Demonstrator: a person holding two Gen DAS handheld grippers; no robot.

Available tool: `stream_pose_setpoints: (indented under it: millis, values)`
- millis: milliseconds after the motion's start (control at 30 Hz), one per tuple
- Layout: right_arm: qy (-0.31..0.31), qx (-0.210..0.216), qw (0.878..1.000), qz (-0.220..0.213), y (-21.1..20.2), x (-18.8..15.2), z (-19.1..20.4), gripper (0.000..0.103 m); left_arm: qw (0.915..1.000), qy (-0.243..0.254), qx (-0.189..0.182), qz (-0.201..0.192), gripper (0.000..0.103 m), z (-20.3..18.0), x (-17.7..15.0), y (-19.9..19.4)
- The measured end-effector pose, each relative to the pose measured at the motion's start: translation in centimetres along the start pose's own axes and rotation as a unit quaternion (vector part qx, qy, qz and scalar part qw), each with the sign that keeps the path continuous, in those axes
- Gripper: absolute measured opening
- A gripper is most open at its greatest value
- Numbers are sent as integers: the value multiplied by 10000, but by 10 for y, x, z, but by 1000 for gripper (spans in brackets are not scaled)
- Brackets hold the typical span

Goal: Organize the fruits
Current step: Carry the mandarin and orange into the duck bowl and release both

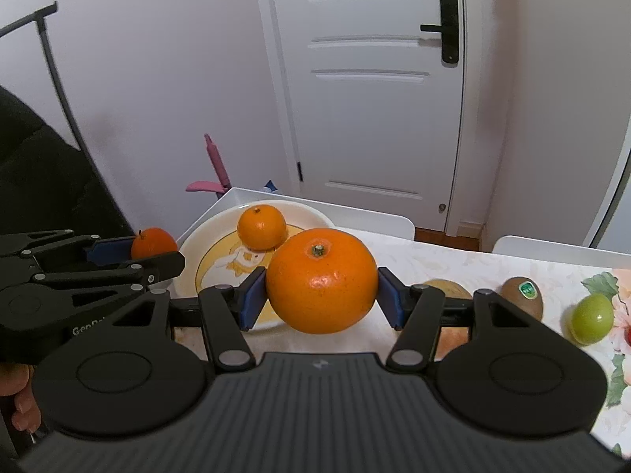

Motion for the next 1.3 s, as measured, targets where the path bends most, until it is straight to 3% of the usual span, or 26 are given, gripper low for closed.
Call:
stream_pose_setpoints:
  millis: [433,700,900,933,1067,1133,1300]
  values:
    - [336,-455,9981,245,65,15,18,74,9987,293,-288,316,40,50,16,82]
    - [467,-619,9959,466,94,17,19,74,9957,578,-380,623,40,57,16,128]
    - [507,-671,9951,523,103,22,18,74,9929,737,-361,859,41,58,11,138]
    - [527,-667,9950,525,104,23,18,74,9928,749,-335,867,45,58,10,138]
    - [552,-670,9950,502,103,26,14,74,9951,711,-301,613,95,59,15,123]
    - [540,-668,9951,499,103,28,14,74,9953,812,-282,447,96,58,16,114]
    - [417,-636,9955,566,106,28,17,74,9943,890,-280,517,97,58,11,106]
Point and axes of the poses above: each gripper's, at about its wrist camera, not at the fingertips, and y roughly the way its jaws point, z to its left, x to its top, the point moved 2 cm from there along y, roughly the way its jaws point, and after that the axes turned 5 degrees about z, right-handed, at the moved point
